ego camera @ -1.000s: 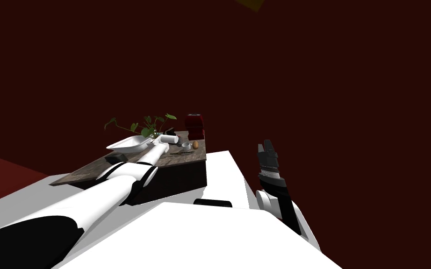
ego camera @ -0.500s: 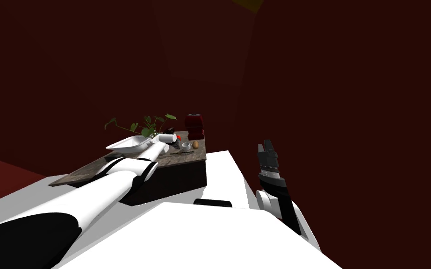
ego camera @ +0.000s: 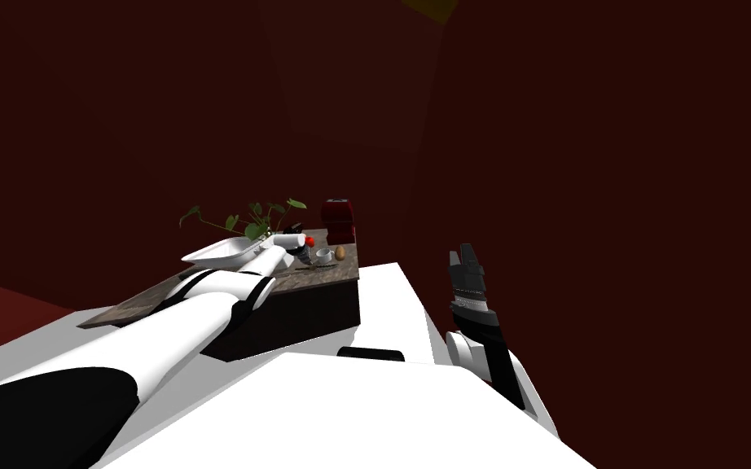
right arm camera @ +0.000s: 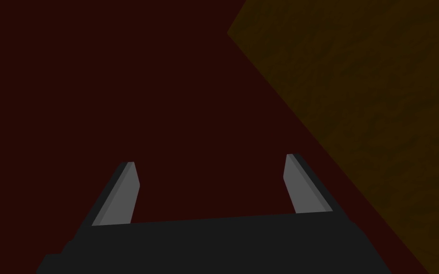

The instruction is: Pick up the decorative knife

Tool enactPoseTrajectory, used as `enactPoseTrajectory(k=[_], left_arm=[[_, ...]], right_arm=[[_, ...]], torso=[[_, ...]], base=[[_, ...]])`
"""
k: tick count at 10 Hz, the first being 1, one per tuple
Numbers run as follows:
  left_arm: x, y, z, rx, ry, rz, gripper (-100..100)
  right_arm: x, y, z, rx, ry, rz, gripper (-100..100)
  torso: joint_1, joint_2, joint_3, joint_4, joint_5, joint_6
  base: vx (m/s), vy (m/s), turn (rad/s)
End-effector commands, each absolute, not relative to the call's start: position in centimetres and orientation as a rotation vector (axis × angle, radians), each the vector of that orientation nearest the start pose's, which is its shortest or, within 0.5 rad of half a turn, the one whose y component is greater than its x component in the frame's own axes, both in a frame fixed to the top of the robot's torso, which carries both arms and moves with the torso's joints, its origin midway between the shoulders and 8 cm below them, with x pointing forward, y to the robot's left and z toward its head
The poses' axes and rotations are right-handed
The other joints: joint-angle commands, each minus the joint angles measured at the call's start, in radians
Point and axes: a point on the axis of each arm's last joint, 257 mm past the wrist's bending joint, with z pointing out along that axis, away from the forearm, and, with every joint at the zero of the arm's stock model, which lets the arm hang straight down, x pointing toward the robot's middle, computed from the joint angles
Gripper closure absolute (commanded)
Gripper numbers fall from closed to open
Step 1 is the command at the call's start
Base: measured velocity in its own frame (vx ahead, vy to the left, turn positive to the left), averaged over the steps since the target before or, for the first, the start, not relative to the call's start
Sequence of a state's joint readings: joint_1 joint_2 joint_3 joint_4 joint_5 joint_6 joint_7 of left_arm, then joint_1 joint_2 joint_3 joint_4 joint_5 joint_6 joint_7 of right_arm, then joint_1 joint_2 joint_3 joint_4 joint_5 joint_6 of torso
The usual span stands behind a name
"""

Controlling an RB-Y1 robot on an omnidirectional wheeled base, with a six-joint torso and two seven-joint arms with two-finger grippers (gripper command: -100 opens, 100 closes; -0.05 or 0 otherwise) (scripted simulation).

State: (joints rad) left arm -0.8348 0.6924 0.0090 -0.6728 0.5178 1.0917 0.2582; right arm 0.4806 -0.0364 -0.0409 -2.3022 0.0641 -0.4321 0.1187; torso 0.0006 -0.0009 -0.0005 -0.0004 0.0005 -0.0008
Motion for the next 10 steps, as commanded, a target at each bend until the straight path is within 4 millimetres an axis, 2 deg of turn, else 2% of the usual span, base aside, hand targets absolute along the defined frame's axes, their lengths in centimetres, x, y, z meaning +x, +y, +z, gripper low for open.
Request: enactPoseTrajectory(k=[1, 2, 4, 5, 7, 8, 10], left_arm=[[57.0, 48.6, -26.9, -2.404, 1.342, -0.450, -100], [56.6, 48.7, -27.3, -2.416, 1.338, -0.440, -100], [54.6, 48.4, -28.9, -2.535, 1.317, -0.387, -100], [54.4, 48.4, -29.1, -2.540, 1.315, -0.382, -100], [52.4, 47.9, -30.6, -2.639, 1.295, -0.333, -100], [52.4, 47.9, -30.6, -2.639, 1.295, -0.333, -100], [50.6, 47.4, -32.0, -2.725, 1.274, -0.287, -100]], right_arm=[[35.2, -28.2, 2.8, 0.561, 0.719, 1.109, 0], [35.2, -28.2, 2.8, 0.561, 0.719, 1.109, 0], [35.2, -28.2, 2.8, 0.561, 0.719, 1.109, 0], [35.2, -28.2, 2.8, 0.561, 0.719, 1.108, 0], [35.2, -28.2, 2.8, 0.561, 0.719, 1.108, 0], [35.2, -28.2, 2.8, 0.561, 0.719, 1.108, 0], [35.2, -28.2, 2.8, 0.561, 0.719, 1.108, 0]], torso=[[0.000, 0.000, 0.000, 0.000, 0.000, 0.000], [0.000, 0.000, 0.000, 0.000, 0.000, 0.000], [0.000, -0.001, 0.000, 0.000, 0.000, 0.000], [0.000, -0.001, -0.001, 0.000, 0.000, 0.000], [0.000, -0.001, -0.001, 0.000, 0.000, 0.000], [0.000, -0.002, -0.001, 0.000, 0.000, 0.000], [0.000, -0.002, -0.001, 0.000, 0.000, 0.000]], base=[[0.025, 0.010, -0.018], [0.021, 0.010, -0.011], [0.032, 0.014, -0.026], [0.029, 0.011, -0.013], [0.044, 0.012, -0.026], [0.039, 0.015, -0.007], [0.040, 0.016, -0.023]])
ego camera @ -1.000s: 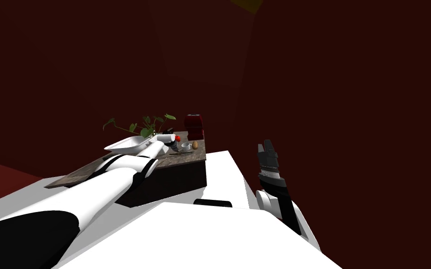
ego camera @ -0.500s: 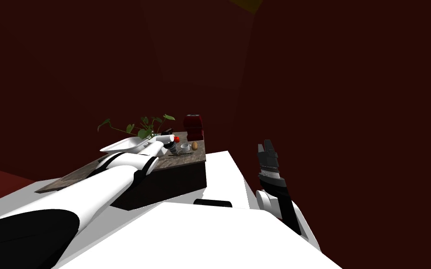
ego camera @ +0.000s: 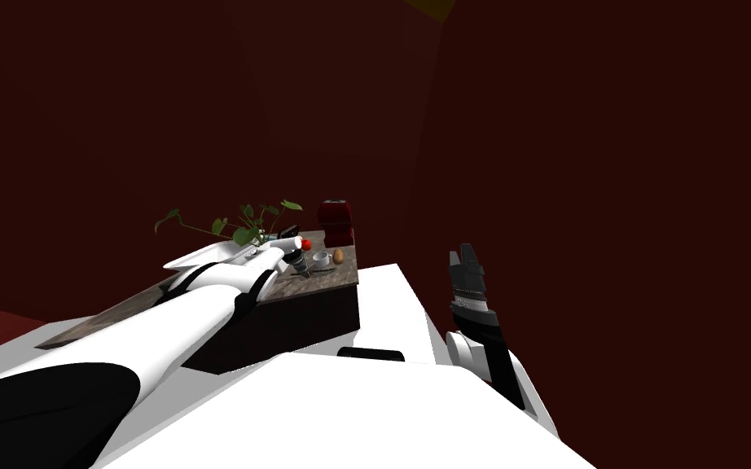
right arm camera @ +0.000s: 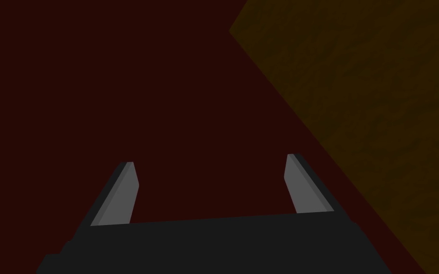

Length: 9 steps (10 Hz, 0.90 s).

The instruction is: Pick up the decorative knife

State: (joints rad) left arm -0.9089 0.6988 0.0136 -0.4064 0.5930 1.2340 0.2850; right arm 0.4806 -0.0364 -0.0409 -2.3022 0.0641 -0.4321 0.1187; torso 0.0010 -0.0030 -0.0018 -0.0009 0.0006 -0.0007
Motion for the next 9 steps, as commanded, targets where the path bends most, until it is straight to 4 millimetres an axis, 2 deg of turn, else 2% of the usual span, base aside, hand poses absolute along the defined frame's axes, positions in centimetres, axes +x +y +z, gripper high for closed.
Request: enactPoseTrajectory(k=[1, 2, 3, 4, 5, 6, 9], left_arm=[[51.3, 47.6, -31.4, -2.695, 1.281, -0.304, -100], [51.2, 47.5, -31.5, -2.701, 1.280, -0.300, 0], [51.0, 47.2, -32.9, -2.699, 1.282, -0.302, -100], [50.8, 47.0, -33.6, -2.698, 1.282, -0.303, -100], [50.8, 47.3, -33.0, -2.699, 1.283, -0.301, -100], [50.8, 47.3, -33.1, -2.698, 1.282, -0.302, 100], [50.8, 47.3, -33.1, -2.698, 1.282, -0.302, 100]], right_arm=[[35.2, -28.2, 2.8, 0.561, 0.719, 1.108, 0], [35.2, -28.2, 2.8, 0.561, 0.719, 1.108, 0], [35.2, -28.2, 2.8, 0.561, 0.719, 1.109, 0], [35.2, -28.2, 2.8, 0.561, 0.719, 1.108, 0], [35.2, -28.2, 2.8, 0.561, 0.719, 1.108, 0], [35.2, -28.2, 2.8, 0.561, 0.719, 1.108, 0], [35.2, -28.2, 2.8, 0.561, 0.719, 1.109, 0]], torso=[[0.000, 0.000, 0.000, 0.000, 0.000, 0.000], [0.000, 0.001, 0.001, 0.000, 0.000, 0.000], [-0.001, 0.002, 0.001, 0.001, 0.000, 0.000], [0.000, 0.001, 0.001, 0.000, 0.000, 0.000], [0.000, 0.000, 0.000, 0.000, 0.000, 0.000], [0.000, 0.001, 0.001, 0.000, 0.000, 0.000], [-0.001, 0.003, 0.002, 0.001, 0.000, 0.000]], base=[[0.023, 0.010, -0.007], [0.000, 0.000, 0.000], [0.028, 0.017, 0.005], [0.050, 0.022, 0.002], [0.022, 0.009, 0.001], [0.000, 0.000, 0.000], [0.000, 0.000, 0.000]])
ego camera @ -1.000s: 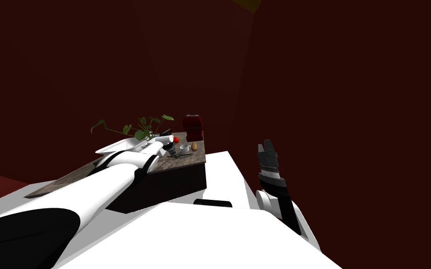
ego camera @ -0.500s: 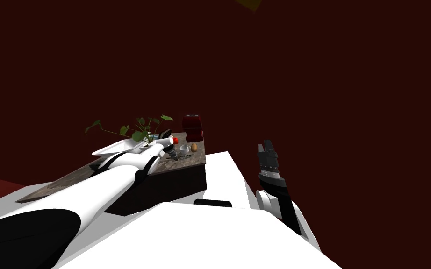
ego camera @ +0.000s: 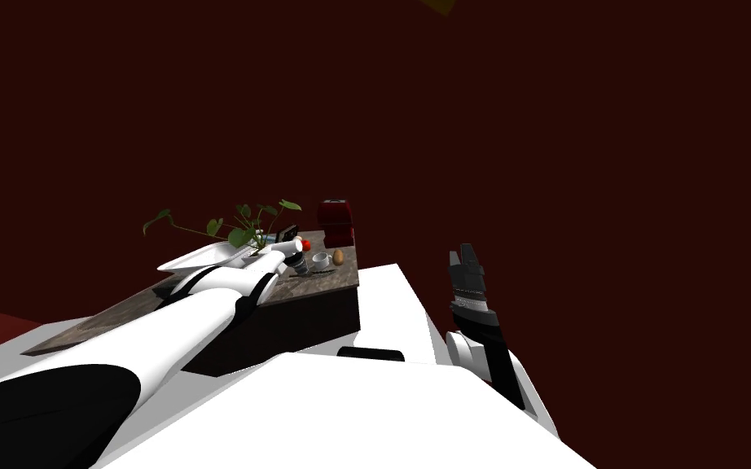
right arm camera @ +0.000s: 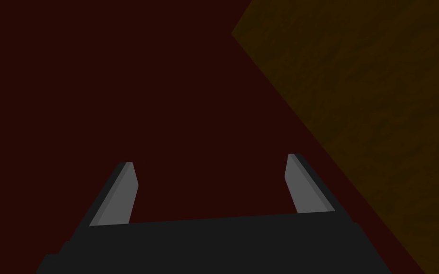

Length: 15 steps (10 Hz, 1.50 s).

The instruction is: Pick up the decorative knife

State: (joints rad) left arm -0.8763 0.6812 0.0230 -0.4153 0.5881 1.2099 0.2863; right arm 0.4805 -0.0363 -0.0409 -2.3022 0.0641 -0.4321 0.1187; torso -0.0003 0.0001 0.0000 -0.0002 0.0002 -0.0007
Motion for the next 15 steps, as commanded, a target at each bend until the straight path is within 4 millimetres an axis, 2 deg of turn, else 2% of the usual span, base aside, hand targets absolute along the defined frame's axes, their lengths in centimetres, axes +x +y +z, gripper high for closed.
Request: enactPoseTrajectory(k=[1, 2, 3, 4, 7, 8, 10, 12, 15], left_arm=[[50.8, 47.3, -33.1, -2.698, 1.282, -0.302, 100], [50.8, 47.3, -33.1, -2.698, 1.282, -0.302, 0], [52.4, 47.1, -31.2, -2.683, 1.274, -0.358, -100], [53.4, 46.9, -30.3, -2.640, 1.294, -0.392, -100], [52.4, 47.1, -31.2, -2.683, 1.274, -0.358, -100], [52.8, 46.9, -30.7, -2.680, 1.274, -0.373, -100], [53.9, 45.1, -29.3, -2.678, 1.326, -0.414, -100], [53.9, 45.1, -29.3, -2.678, 1.326, -0.414, -100], [53.5, 44.7, -29.1, -2.647, 1.417, -0.372, -100]], right_arm=[[35.2, -28.2, 2.8, 0.561, 0.719, 1.109, 0], [35.2, -28.2, 2.8, 0.561, 0.719, 1.109, 0], [35.2, -28.2, 2.8, 0.561, 0.719, 1.109, 0], [35.2, -28.2, 2.8, 0.561, 0.719, 1.109, 0], [35.2, -28.2, 2.8, 0.561, 0.719, 1.109, 0], [35.2, -28.2, 2.8, 0.561, 0.719, 1.109, 0], [35.2, -28.2, 2.8, 0.562, 0.719, 1.109, 0], [35.2, -28.1, 2.8, 0.561, 0.719, 1.109, 0], [35.2, -28.2, 2.8, 0.561, 0.719, 1.109, 0]], torso=[[0.000, 0.000, 0.000, 0.000, 0.000, 0.000], [0.000, 0.000, 0.000, 0.000, 0.000, 0.000], [0.000, 0.000, 0.000, 0.000, 0.000, 0.000], [-0.004, 0.005, 0.002, 0.001, -0.001, -0.001], [-0.001, 0.002, 0.001, 0.000, 0.000, 0.000], [0.000, 0.000, 0.000, 0.000, 0.000, 0.000], [-0.005, 0.003, 0.002, 0.001, -0.001, 0.000], [-0.007, 0.007, 0.004, 0.002, -0.002, 0.000], [0.003, 0.001, 0.001, 0.000, 0.001, 0.000]], base=[[0.000, 0.000, 0.000], [0.000, 0.000, 0.000], [-0.086, -0.072, 0.143], [-0.097, -0.092, 0.106], [-0.015, -0.014, -0.010], [-0.006, -0.011, 0.052], [-0.085, -0.098, 0.182], [-0.077, -0.076, 0.019], [-0.016, 0.055, -0.070]])
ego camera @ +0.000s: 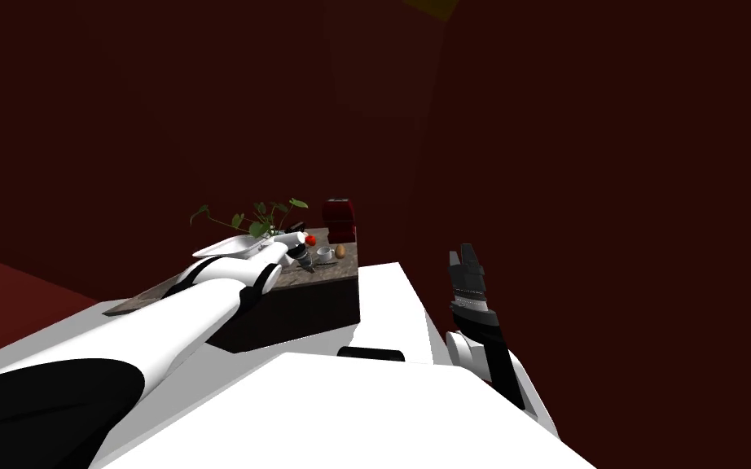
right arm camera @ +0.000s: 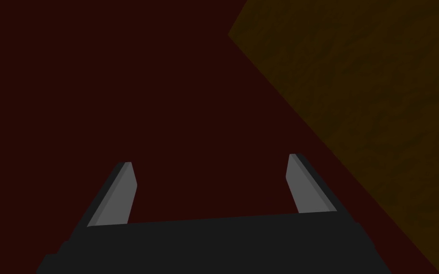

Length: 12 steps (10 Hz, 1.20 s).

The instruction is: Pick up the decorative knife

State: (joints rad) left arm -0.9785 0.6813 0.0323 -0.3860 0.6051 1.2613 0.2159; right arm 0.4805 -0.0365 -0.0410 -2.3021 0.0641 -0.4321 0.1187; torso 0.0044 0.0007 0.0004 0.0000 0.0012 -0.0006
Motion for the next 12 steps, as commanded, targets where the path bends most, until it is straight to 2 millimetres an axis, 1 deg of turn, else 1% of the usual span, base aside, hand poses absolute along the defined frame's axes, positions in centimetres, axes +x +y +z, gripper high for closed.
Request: enactPoseTrajectory(k=[1, 3, 5, 6, 8, 9, 11, 12], left_arm=[[53.1, 44.7, -29.4, -2.628, 1.453, -0.344, -100], [52.2, 45.2, -30.2, -2.578, 1.527, -0.272, -100], [51.7, 45.5, -30.9, -2.532, 1.580, -0.219, -100], [51.4, 45.7, -31.4, -2.502, 1.611, -0.189, -100], [51.3, 45.7, -31.6, -2.488, 1.625, -0.175, -100], [50.9, 45.7, -32.4, -2.442, 1.673, -0.130, -100], [50.9, 45.5, -32.6, -2.410, 1.701, -0.104, -100], [51.0, 45.4, -32.4, -2.396, 1.712, -0.095, -100]], right_arm=[[35.2, -28.2, 2.8, 0.561, 0.719, 1.108, 0], [35.2, -28.2, 2.8, 0.561, 0.719, 1.108, 0], [35.2, -28.2, 2.8, 0.561, 0.719, 1.108, 0], [35.2, -28.2, 2.8, 0.561, 0.719, 1.108, 0], [35.2, -28.2, 2.8, 0.561, 0.719, 1.108, 0], [35.2, -28.2, 2.8, 0.561, 0.719, 1.108, 0], [35.2, -28.2, 2.8, 0.561, 0.719, 1.108, 0], [35.2, -28.2, 2.8, 0.561, 0.719, 1.108, 0]], torso=[[0.000, 0.000, 0.000, 0.000, 0.000, 0.000], [0.003, -0.002, -0.001, 0.000, 0.001, 0.000], [0.007, -0.001, -0.001, 0.000, 0.002, -0.001], [0.006, -0.001, -0.001, 0.000, 0.002, 0.000], [0.004, -0.002, -0.001, -0.001, 0.001, -0.001], [0.000, -0.003, -0.002, -0.001, 0.000, -0.001], [0.005, -0.001, -0.001, 0.000, 0.001, 0.000], [0.004, -0.001, -0.001, 0.000, 0.001, -0.001]], base=[[0.003, 0.101, -0.120], [0.007, 0.140, -0.218], [-0.011, 0.173, -0.126], [-0.005, 0.156, -0.195], [0.013, 0.089, -0.050], [0.008, 0.098, -0.165], [-0.024, 0.148, -0.138], [-0.015, 0.062, 0.000]])
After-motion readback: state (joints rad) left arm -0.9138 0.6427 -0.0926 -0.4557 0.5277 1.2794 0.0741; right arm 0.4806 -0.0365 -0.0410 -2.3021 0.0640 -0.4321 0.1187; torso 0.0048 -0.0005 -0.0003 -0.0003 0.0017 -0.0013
